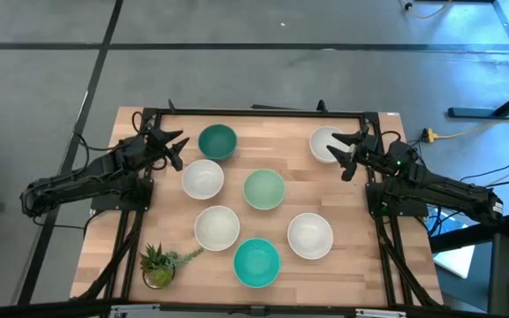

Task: Nest bowls inside each other
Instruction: Stack the white bowl on the light green bowl

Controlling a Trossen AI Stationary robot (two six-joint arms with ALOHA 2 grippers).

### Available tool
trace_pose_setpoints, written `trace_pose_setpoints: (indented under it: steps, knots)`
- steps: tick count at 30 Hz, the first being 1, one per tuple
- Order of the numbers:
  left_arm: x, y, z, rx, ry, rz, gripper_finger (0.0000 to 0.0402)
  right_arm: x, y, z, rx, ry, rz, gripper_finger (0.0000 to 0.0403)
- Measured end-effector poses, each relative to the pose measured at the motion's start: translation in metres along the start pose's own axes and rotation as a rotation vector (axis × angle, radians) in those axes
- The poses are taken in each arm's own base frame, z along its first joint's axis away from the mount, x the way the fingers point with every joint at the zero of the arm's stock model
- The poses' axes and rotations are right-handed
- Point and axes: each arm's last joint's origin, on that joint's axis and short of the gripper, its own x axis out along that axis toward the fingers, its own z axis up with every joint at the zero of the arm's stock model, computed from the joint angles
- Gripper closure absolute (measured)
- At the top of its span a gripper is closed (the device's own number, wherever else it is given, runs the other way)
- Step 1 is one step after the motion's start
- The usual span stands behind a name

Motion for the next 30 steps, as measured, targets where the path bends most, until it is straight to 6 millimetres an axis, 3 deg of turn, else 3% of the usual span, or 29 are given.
trace_pose_setpoints:
  steps: [11,20,30]
  knots:
    - [0.000,0.000,0.000,0.000,0.000,0.000,0.0248,0.000,0.001,0.005,0.105,-0.001,0.009,0.0167]
    - [0.000,0.000,0.001,-0.002,-0.006,0.000,0.0248,0.010,0.006,0.050,0.026,0.303,0.027,0.0167]
    - [0.000,0.000,0.001,-0.004,-0.009,0.000,0.0248,0.036,0.011,0.102,-0.016,0.539,0.014,0.0167]
